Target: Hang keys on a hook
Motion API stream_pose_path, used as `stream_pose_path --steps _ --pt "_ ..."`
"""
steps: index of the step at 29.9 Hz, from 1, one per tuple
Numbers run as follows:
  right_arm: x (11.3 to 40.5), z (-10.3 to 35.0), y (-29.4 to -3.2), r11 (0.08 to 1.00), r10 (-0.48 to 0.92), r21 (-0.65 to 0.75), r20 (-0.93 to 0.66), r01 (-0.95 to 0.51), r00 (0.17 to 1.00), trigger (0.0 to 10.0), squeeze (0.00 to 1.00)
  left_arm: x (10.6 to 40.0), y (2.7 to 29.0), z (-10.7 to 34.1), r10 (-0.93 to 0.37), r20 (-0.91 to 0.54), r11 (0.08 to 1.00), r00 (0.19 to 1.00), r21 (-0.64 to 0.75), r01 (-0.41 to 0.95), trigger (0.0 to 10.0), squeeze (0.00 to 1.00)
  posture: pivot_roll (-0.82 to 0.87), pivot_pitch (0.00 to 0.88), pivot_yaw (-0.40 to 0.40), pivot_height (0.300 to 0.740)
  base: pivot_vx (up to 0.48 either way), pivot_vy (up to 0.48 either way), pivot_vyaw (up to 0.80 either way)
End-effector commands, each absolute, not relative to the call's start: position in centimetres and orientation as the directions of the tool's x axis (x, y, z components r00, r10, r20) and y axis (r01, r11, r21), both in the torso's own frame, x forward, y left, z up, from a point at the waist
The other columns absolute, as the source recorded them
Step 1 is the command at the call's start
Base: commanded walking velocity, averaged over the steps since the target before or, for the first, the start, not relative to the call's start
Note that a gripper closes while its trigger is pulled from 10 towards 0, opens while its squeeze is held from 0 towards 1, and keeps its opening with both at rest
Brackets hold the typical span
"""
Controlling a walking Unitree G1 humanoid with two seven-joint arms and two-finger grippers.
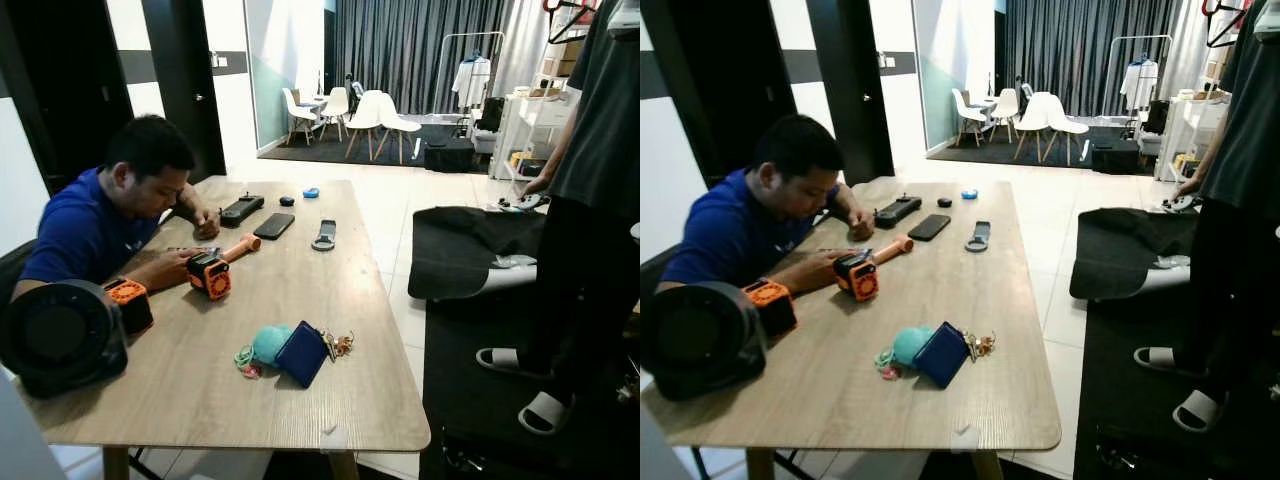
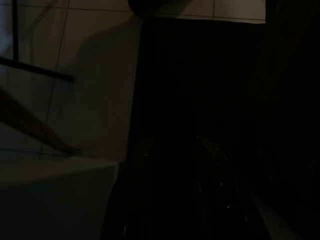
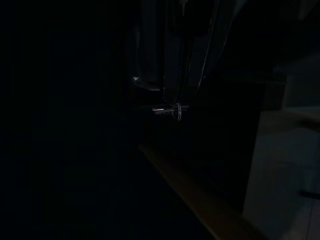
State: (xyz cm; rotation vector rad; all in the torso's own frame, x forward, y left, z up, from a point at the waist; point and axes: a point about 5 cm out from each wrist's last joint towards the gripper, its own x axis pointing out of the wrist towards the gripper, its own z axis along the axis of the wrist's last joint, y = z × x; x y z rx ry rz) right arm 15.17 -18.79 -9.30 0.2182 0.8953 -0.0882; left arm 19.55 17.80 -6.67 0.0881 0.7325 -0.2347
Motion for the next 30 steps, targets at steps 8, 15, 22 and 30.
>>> stream_pose_path --steps 8,15,22,30 --pt "15.2 -9.36 -18.5 0.977 0.022 0.149 -0.786 0.155 0.618 10.0 0.0 19.25 18.53 -6.79 -0.165 -0.682 0.973 0.712 0.006 0.232 10.0 0.0 0.07 0.0 0.023 0.74 -0.35 0.0 0.0" --pt "15.2 -9.38 -18.34 0.977 0.025 0.151 -0.787 0.153 0.617 10.0 0.0 19.18 18.68 -6.8 -0.164 -0.684 0.973 0.711 0.008 0.232 10.0 0.0 0.07 0.0 0.025 0.74 -0.348 0.0 0.0" --pt "15.22 -9.39 -18.28 0.977 0.025 0.15 -0.788 0.152 0.616 10.0 0.0 19.2 18.76 -6.78 -0.162 -0.683 0.973 0.712 0.01 0.231 10.0 0.0 0.08 0.0 0.024 0.74 -0.351 0.0 0.0" --pt "15.35 -9.35 -18.14 0.978 0.03 0.151 -0.787 0.146 0.617 10.0 0.0 19.29 18.91 -6.68 -0.152 -0.676 0.974 0.721 0.023 0.227 10.0 0.0 0.08 0.002 0.024 0.74 -0.24 0.0 0.0"
